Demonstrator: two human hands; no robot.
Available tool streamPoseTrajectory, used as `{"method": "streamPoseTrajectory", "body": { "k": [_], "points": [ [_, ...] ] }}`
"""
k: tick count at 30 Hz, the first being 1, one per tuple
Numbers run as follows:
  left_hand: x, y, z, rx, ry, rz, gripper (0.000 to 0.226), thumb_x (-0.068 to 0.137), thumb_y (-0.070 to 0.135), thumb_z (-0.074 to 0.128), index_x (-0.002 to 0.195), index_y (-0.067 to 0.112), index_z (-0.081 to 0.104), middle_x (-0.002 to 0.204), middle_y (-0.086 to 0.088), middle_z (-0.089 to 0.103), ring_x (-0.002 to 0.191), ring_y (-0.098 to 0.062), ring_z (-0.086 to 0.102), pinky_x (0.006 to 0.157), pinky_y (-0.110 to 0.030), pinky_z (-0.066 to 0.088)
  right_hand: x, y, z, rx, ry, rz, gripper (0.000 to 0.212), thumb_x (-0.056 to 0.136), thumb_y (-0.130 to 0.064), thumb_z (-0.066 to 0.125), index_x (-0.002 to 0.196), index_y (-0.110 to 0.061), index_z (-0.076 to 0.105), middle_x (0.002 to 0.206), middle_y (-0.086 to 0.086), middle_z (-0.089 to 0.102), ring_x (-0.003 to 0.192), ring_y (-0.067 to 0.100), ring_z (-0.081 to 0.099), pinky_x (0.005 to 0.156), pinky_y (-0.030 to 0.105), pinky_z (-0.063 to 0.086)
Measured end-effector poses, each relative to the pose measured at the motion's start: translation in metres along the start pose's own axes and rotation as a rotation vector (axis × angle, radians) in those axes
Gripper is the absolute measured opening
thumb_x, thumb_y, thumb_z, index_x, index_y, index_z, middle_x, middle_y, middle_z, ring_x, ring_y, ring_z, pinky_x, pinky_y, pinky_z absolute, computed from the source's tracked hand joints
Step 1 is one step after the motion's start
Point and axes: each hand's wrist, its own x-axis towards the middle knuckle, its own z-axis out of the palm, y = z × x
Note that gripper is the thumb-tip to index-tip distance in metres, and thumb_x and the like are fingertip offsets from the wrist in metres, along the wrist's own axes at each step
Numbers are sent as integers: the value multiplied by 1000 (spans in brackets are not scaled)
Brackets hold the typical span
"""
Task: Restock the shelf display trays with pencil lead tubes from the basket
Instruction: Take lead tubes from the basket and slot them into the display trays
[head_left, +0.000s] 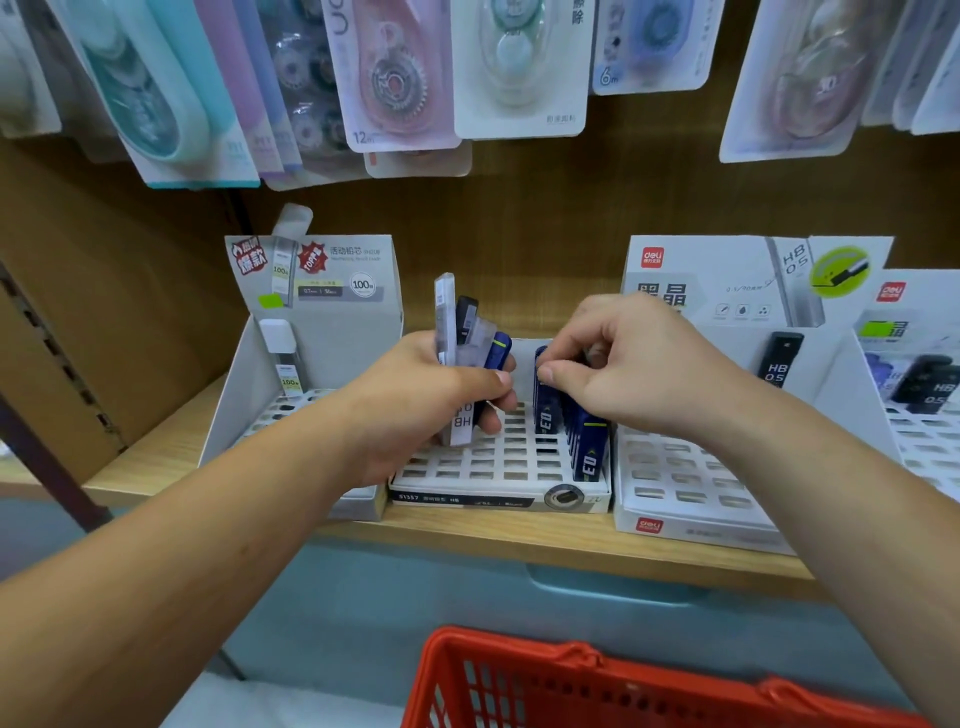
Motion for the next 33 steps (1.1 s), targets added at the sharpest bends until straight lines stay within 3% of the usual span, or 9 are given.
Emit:
{"method": "streamPoseTrajectory", "body": {
  "k": [4, 6, 9, 14, 16, 19, 23, 26, 33],
  "points": [
    [-2, 2, -3, -30, -104, 36, 15, 99, 10, 67, 113, 9, 68, 91, -10, 75, 75, -19, 66, 79, -42, 48, -4, -7, 0, 262, 158, -57, 8, 90, -29, 79, 96, -34, 78, 84, -14, 73, 81, 0, 67, 74, 24, 57],
    [-3, 4, -2, -51, -166, 71, 14, 99, 7, 65, 112, 9, 68, 93, -12, 74, 74, -20, 65, 73, -37, 50, -4, -12, -1, 350, 112, -68, 19, 89, -27, 80, 108, -30, 79, 91, -9, 76, 89, 7, 72, 85, 33, 62],
    [-6, 5, -1, -119, -239, 87, 17, 100, 7, 62, 116, 8, 68, 96, -17, 72, 74, -21, 64, 71, -36, 51, -3, -15, -6, 397, 13, -90, 22, 89, -14, 80, 108, -27, 79, 93, -5, 79, 91, 12, 75, 87, 33, 62],
    [-8, 5, -2, -91, -241, 101, 20, 102, 12, 60, 121, 8, 66, 108, -21, 75, 84, -24, 71, 78, -35, 56, -5, -7, -12, 401, -19, -41, 9, 87, -18, 82, 93, -25, 81, 81, -9, 78, 77, 3, 72, 67, 17, 54],
    [-7, 6, -1, -62, -215, 93, 21, 103, 17, 60, 122, 10, 66, 110, -19, 76, 95, -28, 75, 91, -43, 56, -6, -6, -13, 383, 4, -38, 2, 88, -23, 81, 87, -25, 80, 79, -8, 76, 72, 2, 69, 63, 17, 52],
    [-6, 6, 0, -7, -164, 97, 23, 103, 20, 60, 122, 8, 68, 108, -13, 78, 102, -28, 76, 102, -53, 49, -5, -4, -15, 379, 97, -22, 14, 89, -32, 78, 84, -19, 76, 73, -3, 74, 65, 5, 66, 59, 19, 51],
    [-7, 5, 2, 29, -133, 101, 20, 103, 16, 61, 119, 8, 68, 102, -13, 79, 98, -26, 77, 93, -38, 51, -4, -2, -16, 440, 103, 43, 22, 90, -33, 78, 88, -12, 73, 67, 6, 74, 57, 19, 67, 57, 34, 55],
    [-8, 4, 3, 18, -119, 95, 20, 103, 16, 60, 120, 7, 68, 101, -13, 79, 97, -26, 77, 88, -33, 53, -4, -3, -16, 566, 61, 41, 13, 89, -19, 79, 94, -8, 75, 75, 13, 76, 67, 29, 72, 67, 42, 62],
    [-7, 4, 2, -29, -117, 91, 21, 104, 20, 60, 121, 10, 68, 100, -12, 79, 92, -23, 76, 80, -35, 50, -4, -2, -20, 628, 17, -63, 24, 91, -1, 74, 113, -11, 74, 89, 12, 76, 78, 25, 74, 70, 36, 62]
  ]
}}
